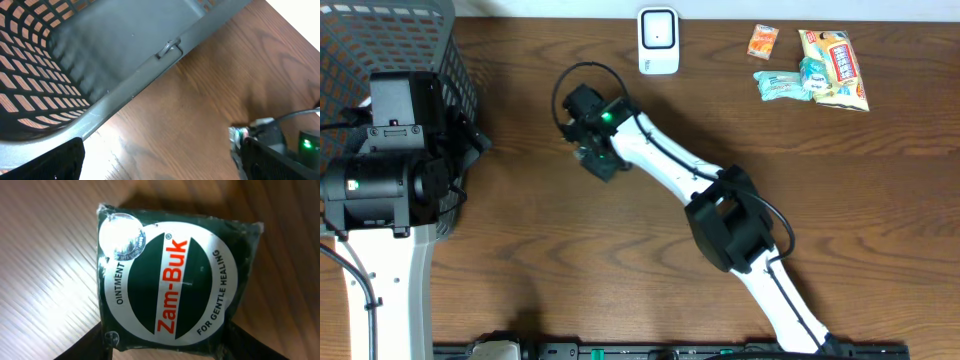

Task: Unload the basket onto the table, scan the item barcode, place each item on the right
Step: 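Move the right gripper left over the Zam-Buk tin, then lower the right gripper and grasp the Zam-Buk tin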

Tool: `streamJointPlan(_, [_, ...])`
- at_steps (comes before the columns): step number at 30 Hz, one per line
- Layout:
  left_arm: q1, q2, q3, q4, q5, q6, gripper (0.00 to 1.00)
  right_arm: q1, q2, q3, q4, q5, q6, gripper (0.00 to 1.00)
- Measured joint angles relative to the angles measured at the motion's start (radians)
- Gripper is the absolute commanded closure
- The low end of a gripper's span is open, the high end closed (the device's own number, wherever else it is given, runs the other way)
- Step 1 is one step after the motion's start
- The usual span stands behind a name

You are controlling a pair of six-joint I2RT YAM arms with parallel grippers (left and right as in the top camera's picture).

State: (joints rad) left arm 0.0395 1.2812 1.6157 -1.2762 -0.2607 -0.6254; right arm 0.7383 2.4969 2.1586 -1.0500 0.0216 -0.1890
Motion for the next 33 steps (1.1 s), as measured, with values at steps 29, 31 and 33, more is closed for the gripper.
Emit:
streamJointPlan(29, [0.000, 0.000, 0.000, 0.000, 0.000, 0.000, 0.02, -0.141, -0.181, -0.006, -0.115, -0.071, 0.485, 0.01])
streamJointPlan(31, [0.000, 0.000, 0.000, 0.000, 0.000, 0.000, 0.02, -0.134, -0.181, -0.006, -0.115, -0.076, 0.580, 0.15])
streamJointPlan(33, [0.000, 0.000, 0.000, 0.000, 0.000, 0.000, 0.02, -0.122, -0.181, -0.006, -0.111, -0.069, 0.620, 0.14])
